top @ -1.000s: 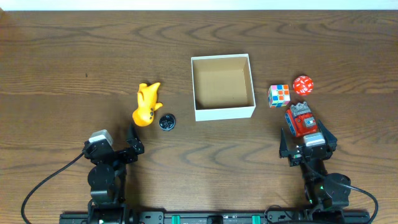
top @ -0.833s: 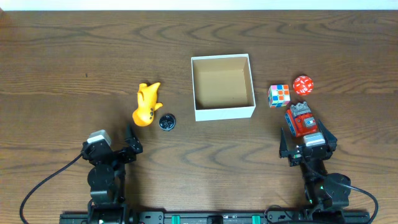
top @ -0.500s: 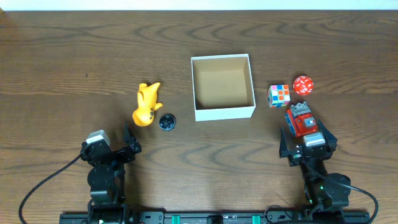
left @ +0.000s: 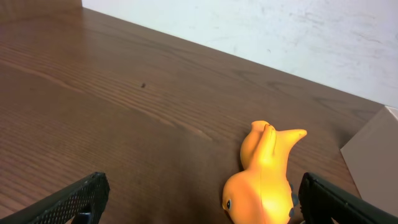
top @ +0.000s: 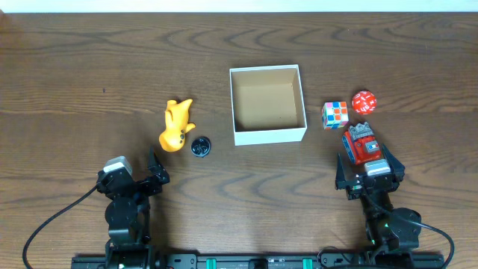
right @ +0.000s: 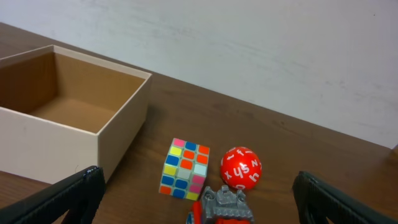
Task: Pack container
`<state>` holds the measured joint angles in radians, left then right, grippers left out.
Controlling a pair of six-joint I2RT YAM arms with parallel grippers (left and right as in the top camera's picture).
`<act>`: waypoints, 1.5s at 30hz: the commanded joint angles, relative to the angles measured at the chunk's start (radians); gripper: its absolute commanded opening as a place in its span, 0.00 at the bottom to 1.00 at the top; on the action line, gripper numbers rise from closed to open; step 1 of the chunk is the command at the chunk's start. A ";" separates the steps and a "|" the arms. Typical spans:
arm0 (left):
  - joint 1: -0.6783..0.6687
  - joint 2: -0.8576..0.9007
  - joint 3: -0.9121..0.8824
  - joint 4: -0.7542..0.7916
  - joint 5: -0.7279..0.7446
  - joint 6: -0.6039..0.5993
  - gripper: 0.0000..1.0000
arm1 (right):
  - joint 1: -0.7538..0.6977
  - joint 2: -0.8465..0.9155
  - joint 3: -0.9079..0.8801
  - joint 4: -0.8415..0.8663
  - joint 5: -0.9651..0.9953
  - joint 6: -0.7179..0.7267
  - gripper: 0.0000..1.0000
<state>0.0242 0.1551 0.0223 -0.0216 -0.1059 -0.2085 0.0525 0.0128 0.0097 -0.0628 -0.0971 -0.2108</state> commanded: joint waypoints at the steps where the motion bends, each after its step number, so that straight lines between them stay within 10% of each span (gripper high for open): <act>1: -0.002 -0.007 -0.018 -0.039 -0.037 0.013 0.98 | -0.006 -0.002 -0.004 -0.001 0.003 0.016 0.99; 20: -0.002 -0.007 -0.018 -0.039 -0.037 0.013 0.98 | -0.006 0.026 0.068 0.099 0.036 0.032 0.99; 29: -0.002 -0.007 -0.018 -0.039 -0.037 0.013 0.98 | -0.006 0.452 0.445 0.114 0.142 0.039 0.99; 45: -0.002 -0.007 -0.018 -0.039 -0.037 0.013 0.98 | -0.027 1.249 1.339 -0.663 0.078 -0.019 0.99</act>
<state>0.0242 0.1551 0.0246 -0.0238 -0.1127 -0.2081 0.0460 1.2217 1.2472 -0.6670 -0.0116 -0.1959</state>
